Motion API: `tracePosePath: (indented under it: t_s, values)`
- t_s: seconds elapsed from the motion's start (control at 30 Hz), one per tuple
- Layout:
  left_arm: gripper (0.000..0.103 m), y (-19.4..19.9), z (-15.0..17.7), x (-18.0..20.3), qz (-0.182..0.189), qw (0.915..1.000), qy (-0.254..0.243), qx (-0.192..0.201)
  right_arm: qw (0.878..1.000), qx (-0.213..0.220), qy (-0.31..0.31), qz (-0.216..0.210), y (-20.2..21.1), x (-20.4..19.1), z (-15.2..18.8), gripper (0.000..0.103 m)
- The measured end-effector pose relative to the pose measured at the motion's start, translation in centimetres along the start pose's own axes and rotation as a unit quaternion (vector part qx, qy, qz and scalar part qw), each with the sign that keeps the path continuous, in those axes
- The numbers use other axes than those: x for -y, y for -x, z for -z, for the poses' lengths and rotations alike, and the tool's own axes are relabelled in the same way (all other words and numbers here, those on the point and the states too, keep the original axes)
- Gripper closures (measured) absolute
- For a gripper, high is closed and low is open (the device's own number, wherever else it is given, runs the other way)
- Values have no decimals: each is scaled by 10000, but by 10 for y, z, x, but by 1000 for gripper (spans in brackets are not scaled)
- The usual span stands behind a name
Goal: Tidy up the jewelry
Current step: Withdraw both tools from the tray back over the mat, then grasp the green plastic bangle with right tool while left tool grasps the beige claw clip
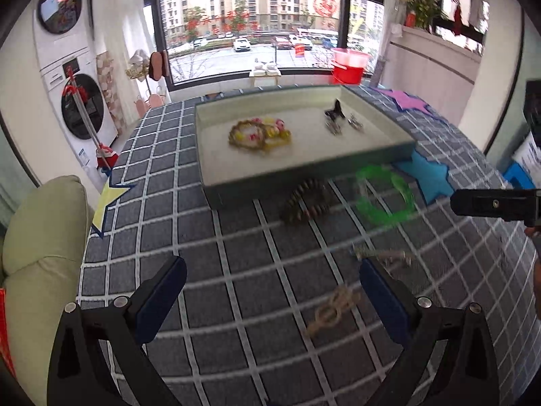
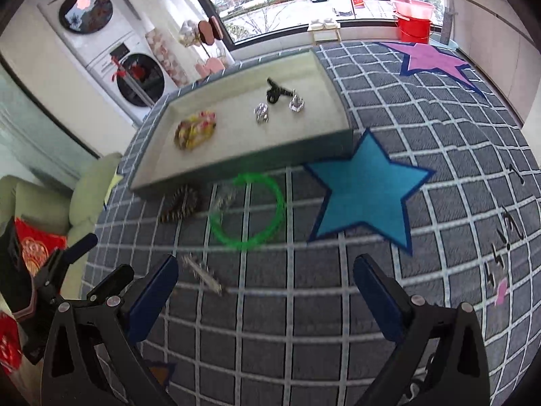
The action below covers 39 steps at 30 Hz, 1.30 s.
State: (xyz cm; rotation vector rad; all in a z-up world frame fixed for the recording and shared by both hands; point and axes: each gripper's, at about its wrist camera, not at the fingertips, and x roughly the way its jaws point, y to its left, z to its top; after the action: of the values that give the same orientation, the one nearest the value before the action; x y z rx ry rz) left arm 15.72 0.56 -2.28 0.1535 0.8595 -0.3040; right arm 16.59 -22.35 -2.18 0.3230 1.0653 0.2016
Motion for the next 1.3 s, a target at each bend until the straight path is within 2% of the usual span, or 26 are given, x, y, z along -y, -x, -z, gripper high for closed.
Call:
tracePosePath:
  t_s: [0.47, 0.87, 0.9, 1.03, 1.17, 1.2, 1.3]
  values:
    - [0, -10, 21, 11, 128, 9984, -483, -280, 9962, -74, 850, 153, -5, -24, 20, 0]
    - [0, -19, 19, 17, 145, 9980, -527, -310, 9988, 21, 244, 429, -29, -15, -14, 3]
    - [4, -20, 19, 18, 152, 9978, -558, -336, 9987, 23, 212, 469, -32, -15, -16, 4]
    - [9, -22, 20, 24, 201, 9970, -643, -383, 9977, -40, 177, 651, -45, -16, -25, 15]
    - [23, -20, 20, 29, 324, 9960, -738, -381, 9960, -162, 223, 855, -58, -17, -27, 31]
    - [28, -19, 20, 31, 371, 9956, -774, -382, 9955, -199, 218, 905, -60, -17, -26, 32]
    - [37, -17, 20, 36, 436, 9942, -909, -384, 9923, -164, 404, 1155, -63, -22, -24, 38]
